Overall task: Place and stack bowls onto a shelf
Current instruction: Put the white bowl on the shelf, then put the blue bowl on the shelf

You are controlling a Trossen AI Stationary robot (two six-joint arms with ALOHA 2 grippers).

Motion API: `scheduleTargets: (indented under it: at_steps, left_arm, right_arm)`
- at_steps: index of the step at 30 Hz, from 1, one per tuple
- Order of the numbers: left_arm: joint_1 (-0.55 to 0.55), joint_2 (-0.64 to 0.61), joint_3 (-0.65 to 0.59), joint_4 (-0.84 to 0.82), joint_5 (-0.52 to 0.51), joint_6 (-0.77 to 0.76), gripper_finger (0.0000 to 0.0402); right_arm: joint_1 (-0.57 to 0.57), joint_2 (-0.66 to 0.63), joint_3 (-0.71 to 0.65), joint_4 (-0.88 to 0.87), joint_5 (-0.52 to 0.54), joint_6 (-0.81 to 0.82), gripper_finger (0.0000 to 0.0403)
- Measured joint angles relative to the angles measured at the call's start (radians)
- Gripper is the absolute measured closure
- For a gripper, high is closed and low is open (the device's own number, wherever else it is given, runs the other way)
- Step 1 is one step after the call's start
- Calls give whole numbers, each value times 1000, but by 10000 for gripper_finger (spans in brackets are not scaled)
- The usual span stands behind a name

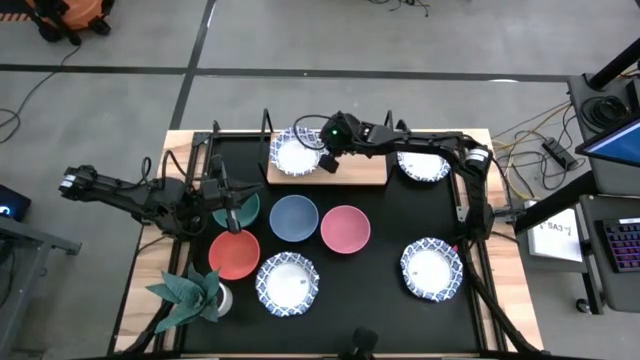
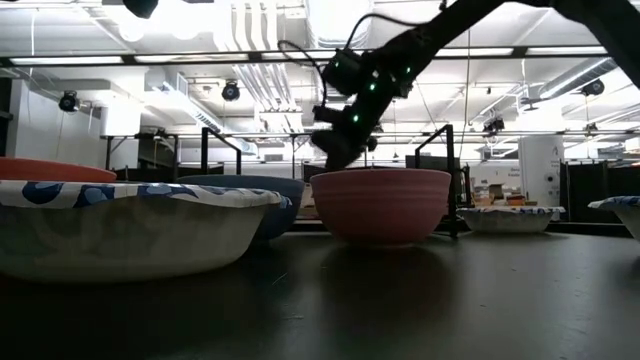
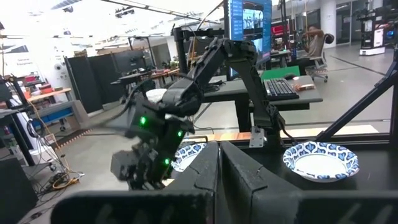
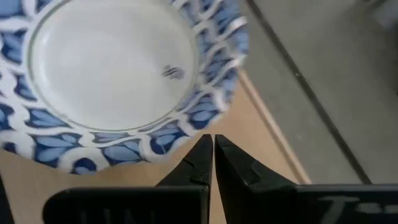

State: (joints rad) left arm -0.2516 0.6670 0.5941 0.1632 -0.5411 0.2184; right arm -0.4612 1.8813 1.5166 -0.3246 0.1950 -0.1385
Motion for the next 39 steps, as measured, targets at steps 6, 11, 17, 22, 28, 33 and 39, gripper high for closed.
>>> scheduleTargets:
  at_steps: [6,11,17,22,28,33,39]
  left_arm:
    - [0,2,0,2,0,-12,402]
    - [0,21,0,4,16,-99,402]
    - [0,131,34,0,35,-250,402]
    - [27,293,157,-320,6,-583,402]
    - [152,546,377,-939,194,-939,402]
    - [229,711,445,-1109,404,-928,402]
    - [316,797,507,-1124,424,-891,384]
  right_arm:
    - [38,-107,-1,-71,7,15,394]
    - [130,-234,-82,-86,8,8,394]
    - [259,-443,-287,-61,7,26,394]
    - [349,-637,-481,-32,5,84,394]
    - [428,-830,-663,23,8,132,394]
    - [476,-951,-768,72,8,147,394]
    - [499,-1041,-828,76,15,165,394]
